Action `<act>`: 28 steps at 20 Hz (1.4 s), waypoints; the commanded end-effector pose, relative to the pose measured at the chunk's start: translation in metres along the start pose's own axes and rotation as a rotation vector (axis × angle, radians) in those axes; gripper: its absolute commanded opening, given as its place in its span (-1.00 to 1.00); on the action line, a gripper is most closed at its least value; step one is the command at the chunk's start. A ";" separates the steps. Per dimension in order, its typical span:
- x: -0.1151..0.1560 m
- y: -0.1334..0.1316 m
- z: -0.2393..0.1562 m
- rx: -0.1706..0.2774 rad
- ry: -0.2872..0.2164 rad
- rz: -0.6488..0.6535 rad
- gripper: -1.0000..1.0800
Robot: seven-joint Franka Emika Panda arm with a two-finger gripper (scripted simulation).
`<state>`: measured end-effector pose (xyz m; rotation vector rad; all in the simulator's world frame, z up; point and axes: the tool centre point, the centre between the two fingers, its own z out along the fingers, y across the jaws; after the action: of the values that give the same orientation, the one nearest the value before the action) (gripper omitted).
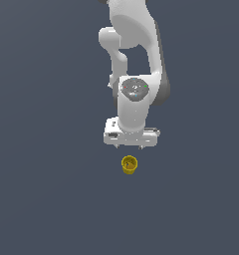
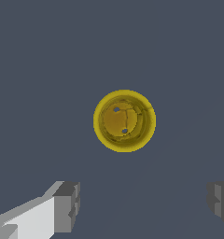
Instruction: Pick up the object and move it to a goal position.
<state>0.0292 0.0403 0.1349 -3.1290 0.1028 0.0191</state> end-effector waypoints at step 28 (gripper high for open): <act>0.043 -0.006 0.079 -0.009 0.013 0.205 0.92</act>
<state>0.0719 0.0442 0.0632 -3.1129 0.4233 0.0006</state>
